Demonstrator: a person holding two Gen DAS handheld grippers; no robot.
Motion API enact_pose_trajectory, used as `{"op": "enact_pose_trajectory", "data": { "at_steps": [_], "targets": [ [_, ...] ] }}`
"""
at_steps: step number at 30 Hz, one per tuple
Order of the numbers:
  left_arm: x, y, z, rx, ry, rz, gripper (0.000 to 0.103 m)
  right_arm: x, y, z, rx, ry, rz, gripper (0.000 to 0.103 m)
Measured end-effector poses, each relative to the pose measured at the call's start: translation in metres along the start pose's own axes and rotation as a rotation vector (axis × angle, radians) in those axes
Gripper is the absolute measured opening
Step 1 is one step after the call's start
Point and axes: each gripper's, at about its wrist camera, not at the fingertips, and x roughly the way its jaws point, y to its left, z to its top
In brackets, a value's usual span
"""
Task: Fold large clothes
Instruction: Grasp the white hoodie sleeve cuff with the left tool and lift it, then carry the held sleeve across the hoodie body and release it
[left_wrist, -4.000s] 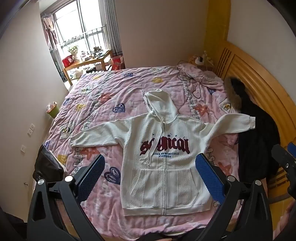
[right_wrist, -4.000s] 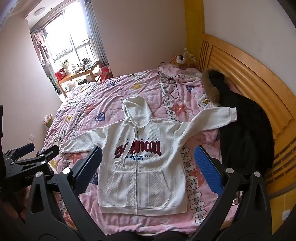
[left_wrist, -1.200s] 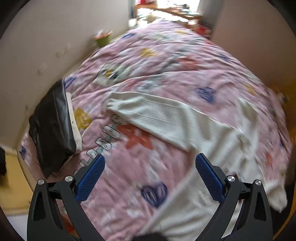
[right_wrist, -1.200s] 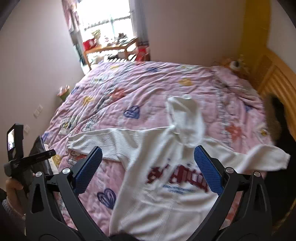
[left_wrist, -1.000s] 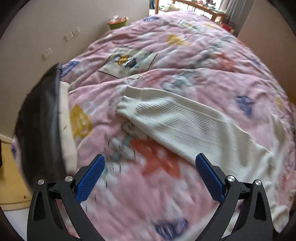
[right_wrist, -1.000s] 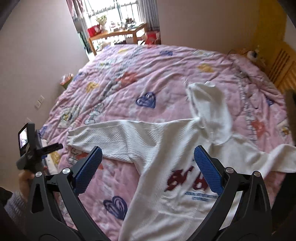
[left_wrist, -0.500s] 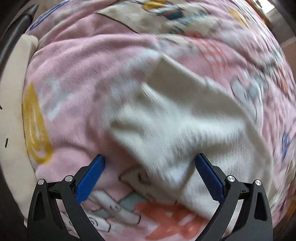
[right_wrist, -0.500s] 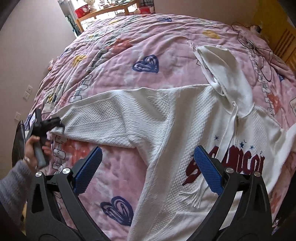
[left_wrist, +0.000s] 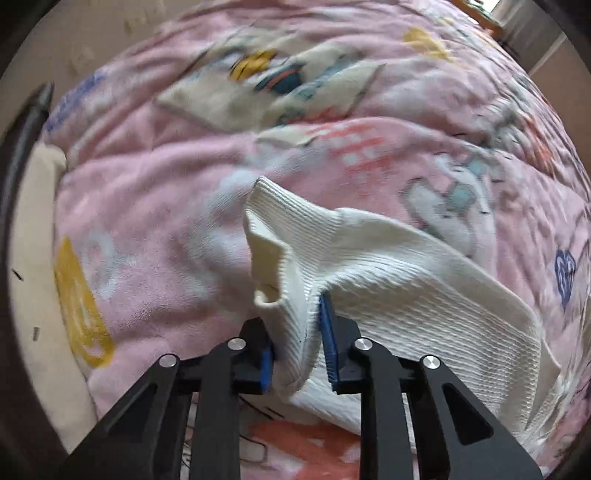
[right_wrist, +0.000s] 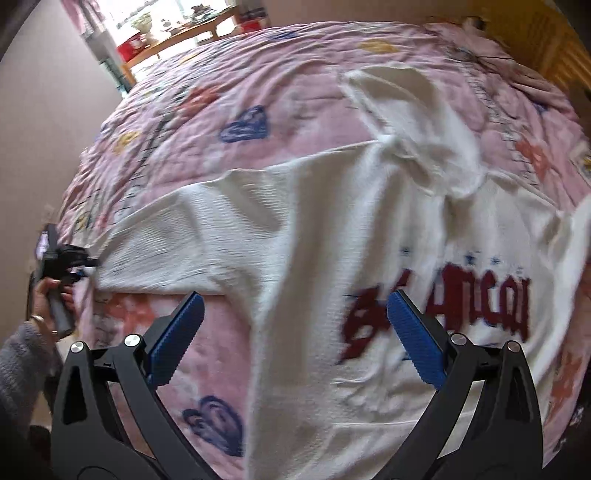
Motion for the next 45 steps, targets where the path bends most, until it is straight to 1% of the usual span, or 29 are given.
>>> {"op": "enact_pose_trajectory", "data": {
  "at_steps": [1, 3, 4, 7, 8, 9, 12, 14, 16, 17, 18, 19, 20, 21, 22, 23, 25, 28, 29, 30, 33, 34, 35, 36, 39, 43, 44, 45],
  "targets": [
    [-0.008, -0.01, -0.001, 0.021, -0.023, 0.005, 0.016, 0.001, -0.013, 0.0, 0.002, -0.011, -0.032, 0.097],
    [-0.037, -0.042, -0.009, 0.102, -0.096, 0.001, 0.015, 0.005, -0.038, -0.003, -0.001, -0.03, -0.095, 0.097],
    [-0.053, -0.058, -0.016, 0.134, -0.123, -0.01, 0.013, 0.009, -0.054, -0.004, -0.004, -0.037, -0.136, 0.097],
    [-0.107, -0.113, -0.042, 0.253, -0.226, -0.069, 0.013, 0.022, -0.1, -0.008, -0.007, -0.029, -0.219, 0.097],
    [-0.127, -0.138, -0.054, 0.288, -0.265, -0.103, 0.013, 0.024, -0.112, -0.01, -0.005, -0.026, -0.236, 0.097],
    [-0.143, -0.158, -0.067, 0.316, -0.286, -0.135, 0.013, 0.026, -0.129, -0.013, 0.001, -0.023, -0.26, 0.097],
    [-0.185, -0.212, -0.102, 0.399, -0.318, -0.242, 0.013, 0.026, -0.17, -0.017, 0.025, -0.004, -0.292, 0.097],
    [-0.216, -0.253, -0.14, 0.458, -0.351, -0.313, 0.013, 0.018, -0.196, -0.02, 0.042, -0.004, -0.308, 0.097],
    [-0.241, -0.285, -0.173, 0.514, -0.387, -0.379, 0.013, 0.01, -0.216, -0.023, 0.058, -0.007, -0.323, 0.097],
    [-0.256, -0.306, -0.195, 0.551, -0.409, -0.416, 0.013, 0.007, -0.224, -0.024, 0.066, -0.006, -0.331, 0.097],
    [-0.265, -0.323, -0.213, 0.576, -0.413, -0.463, 0.013, 0.003, -0.236, -0.025, 0.075, -0.004, -0.341, 0.097],
    [-0.272, -0.337, -0.23, 0.593, -0.408, -0.509, 0.013, -0.002, -0.249, -0.028, 0.088, -0.002, -0.35, 0.097],
    [-0.279, -0.357, -0.252, 0.615, -0.389, -0.572, 0.013, -0.006, -0.261, -0.03, 0.102, -0.001, -0.359, 0.097],
    [-0.284, -0.375, -0.275, 0.628, -0.374, -0.618, 0.012, -0.008, -0.271, -0.032, 0.113, -0.001, -0.367, 0.097],
    [-0.286, -0.388, -0.292, 0.637, -0.368, -0.645, 0.012, -0.01, -0.281, -0.034, 0.125, 0.001, -0.377, 0.097],
    [-0.289, -0.407, -0.317, 0.662, -0.358, -0.687, 0.012, -0.013, -0.294, -0.036, 0.138, 0.002, -0.393, 0.097],
    [-0.291, -0.437, -0.359, 0.696, -0.347, -0.733, 0.012, -0.015, -0.321, -0.043, 0.168, 0.01, -0.417, 0.097],
    [-0.279, -0.487, -0.425, 0.736, -0.24, -0.813, 0.012, -0.016, -0.356, -0.053, 0.2, 0.015, -0.462, 0.097],
    [-0.272, -0.504, -0.449, 0.758, -0.209, -0.822, 0.012, -0.015, -0.369, -0.057, 0.208, 0.021, -0.485, 0.097],
    [-0.262, -0.519, -0.472, 0.777, -0.179, -0.817, 0.012, -0.014, -0.378, -0.06, 0.215, 0.026, -0.5, 0.097],
    [-0.221, -0.548, -0.513, 0.803, -0.069, -0.802, 0.012, -0.009, -0.408, -0.072, 0.237, 0.057, -0.529, 0.097],
    [-0.205, -0.555, -0.521, 0.808, -0.035, -0.782, 0.012, -0.008, -0.417, -0.076, 0.241, 0.071, -0.547, 0.097],
    [-0.188, -0.564, -0.537, 0.816, -0.008, -0.751, 0.012, -0.008, -0.425, -0.079, 0.246, 0.083, -0.563, 0.097],
    [-0.176, -0.57, -0.547, 0.825, 0.009, -0.741, 0.012, -0.008, -0.431, -0.082, 0.252, 0.089, -0.576, 0.097],
    [-0.152, -0.581, -0.567, 0.856, 0.021, -0.702, 0.012, -0.011, -0.445, -0.09, 0.266, 0.098, -0.605, 0.097],
    [-0.136, -0.589, -0.58, 0.888, 0.07, -0.669, 0.013, -0.007, -0.461, -0.098, 0.294, 0.111, -0.607, 0.097],
    [-0.129, -0.591, -0.585, 0.898, 0.101, -0.677, 0.025, -0.005, -0.461, -0.099, 0.295, 0.116, -0.61, 0.097],
    [-0.122, -0.595, -0.588, 0.906, 0.127, -0.681, 0.054, -0.002, -0.462, -0.099, 0.291, 0.125, -0.62, 0.097]
  ]
}}
